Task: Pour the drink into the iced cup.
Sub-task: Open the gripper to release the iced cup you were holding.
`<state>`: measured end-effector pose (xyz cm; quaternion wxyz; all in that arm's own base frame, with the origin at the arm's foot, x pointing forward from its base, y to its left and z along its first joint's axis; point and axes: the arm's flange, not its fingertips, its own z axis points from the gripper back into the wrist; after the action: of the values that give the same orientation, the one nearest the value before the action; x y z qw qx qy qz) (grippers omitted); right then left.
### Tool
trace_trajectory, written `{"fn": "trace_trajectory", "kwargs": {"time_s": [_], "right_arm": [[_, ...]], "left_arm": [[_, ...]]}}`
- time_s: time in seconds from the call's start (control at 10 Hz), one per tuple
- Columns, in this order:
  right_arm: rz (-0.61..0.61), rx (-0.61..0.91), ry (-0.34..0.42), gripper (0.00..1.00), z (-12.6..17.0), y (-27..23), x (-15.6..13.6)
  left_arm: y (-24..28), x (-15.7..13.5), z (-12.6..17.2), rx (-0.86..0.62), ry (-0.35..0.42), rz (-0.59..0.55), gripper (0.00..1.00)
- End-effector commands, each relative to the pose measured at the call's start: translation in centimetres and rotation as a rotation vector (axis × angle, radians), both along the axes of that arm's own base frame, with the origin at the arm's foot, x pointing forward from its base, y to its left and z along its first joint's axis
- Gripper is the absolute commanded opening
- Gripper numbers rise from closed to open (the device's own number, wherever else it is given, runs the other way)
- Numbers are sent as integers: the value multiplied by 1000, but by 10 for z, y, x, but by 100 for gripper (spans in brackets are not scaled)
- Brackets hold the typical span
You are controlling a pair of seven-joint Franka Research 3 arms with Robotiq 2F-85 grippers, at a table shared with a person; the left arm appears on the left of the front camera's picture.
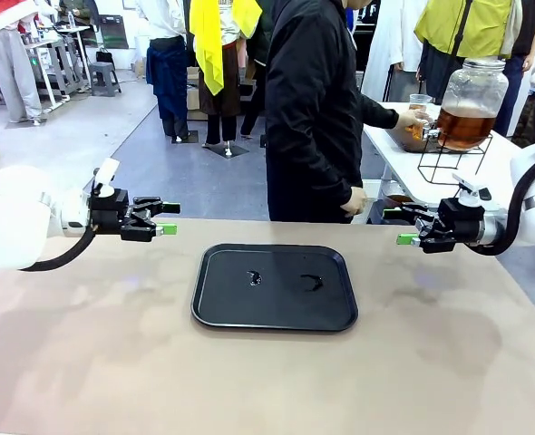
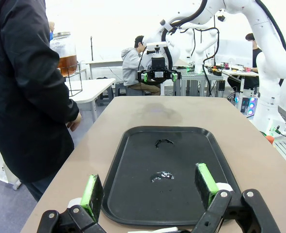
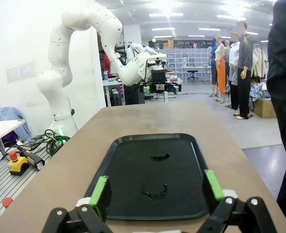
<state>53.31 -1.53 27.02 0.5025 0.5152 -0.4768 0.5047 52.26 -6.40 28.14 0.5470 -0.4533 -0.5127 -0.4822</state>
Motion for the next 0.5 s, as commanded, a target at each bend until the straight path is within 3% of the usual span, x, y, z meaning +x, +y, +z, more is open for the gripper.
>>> {"fn": "trace_trajectory", "kwargs": {"time_s": [0.0, 0.4], "right_arm": [[8, -5, 3, 100, 3, 2, 0], [8, -5, 3, 100, 3, 2, 0]], "left_arm": [[-1, 1, 3, 4, 9, 4, 100], [-1, 1, 3, 4, 9, 4, 100]]}}
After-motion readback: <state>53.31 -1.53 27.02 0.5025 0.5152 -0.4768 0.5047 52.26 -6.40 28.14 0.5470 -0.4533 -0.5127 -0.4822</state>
